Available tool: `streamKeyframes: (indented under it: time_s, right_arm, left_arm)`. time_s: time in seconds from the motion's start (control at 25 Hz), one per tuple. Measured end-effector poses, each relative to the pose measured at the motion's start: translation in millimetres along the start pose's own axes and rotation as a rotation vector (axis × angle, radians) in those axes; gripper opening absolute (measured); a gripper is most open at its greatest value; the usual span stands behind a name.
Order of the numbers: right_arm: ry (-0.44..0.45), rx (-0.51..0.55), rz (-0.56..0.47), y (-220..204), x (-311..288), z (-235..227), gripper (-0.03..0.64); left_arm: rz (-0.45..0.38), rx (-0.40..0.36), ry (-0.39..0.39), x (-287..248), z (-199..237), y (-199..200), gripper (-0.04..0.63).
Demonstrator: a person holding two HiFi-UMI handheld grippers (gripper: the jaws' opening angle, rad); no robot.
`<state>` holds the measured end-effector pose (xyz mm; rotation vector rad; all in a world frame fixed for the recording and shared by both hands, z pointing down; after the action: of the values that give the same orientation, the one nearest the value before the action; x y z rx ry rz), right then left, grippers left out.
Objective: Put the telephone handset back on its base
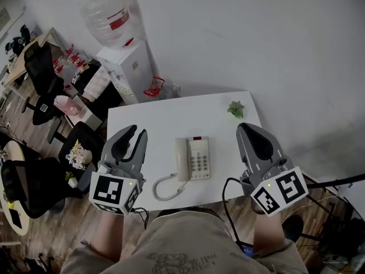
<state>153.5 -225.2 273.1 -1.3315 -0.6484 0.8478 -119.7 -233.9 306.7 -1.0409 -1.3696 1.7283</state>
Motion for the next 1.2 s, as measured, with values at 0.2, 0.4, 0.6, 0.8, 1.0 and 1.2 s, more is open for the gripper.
streamKeyframes:
  time_s: [0.2,0.4,0.6,0.8,1.0,1.2]
  right_arm:
    - [-0.033,0.062,-0.064,20.2,17.9,16.5,0.028]
    - [-0.037,0.063,-0.082,16.7,29.8,33.8,0.028]
    - [-0.016,0.028,-0.002,-13.9,32.8,46.3,0.026]
    - [0.002,0.034,0.136,-67.6,28.2,62.4,0.026]
    - [-0.002,0.003,0.187,-91.6,27.1,70.1,0.026]
    - [0.003,-0.002,0.174,-86.0,24.1,67.7,0.026]
  left_arm:
    - [-0.048,-0.065,-0.049,16.9,-7.8,24.9,0.026]
    - [-0.059,-0.087,-0.077,22.3,-7.8,16.9,0.0]
    - [0.019,-0.065,-0.086,18.4,-5.1,-22.9,0.0]
    - [0.101,-0.068,-0.064,15.3,2.3,-74.1,0.0]
    - [0.132,-0.034,-0.077,18.7,1.7,-89.0,0.0]
    - [0.102,-0.032,-0.084,16.9,2.3,-78.3,0.0]
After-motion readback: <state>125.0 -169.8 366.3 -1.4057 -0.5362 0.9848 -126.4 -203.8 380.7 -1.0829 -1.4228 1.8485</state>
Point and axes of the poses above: the fingertips, and each gripper's own axes: x backward along the fingers, z to its left, y out of its top, the point moved 5 cm from there along x, backward along the fingers, and after that the axes turned 12 degrees about x, right-handed, at the moved point
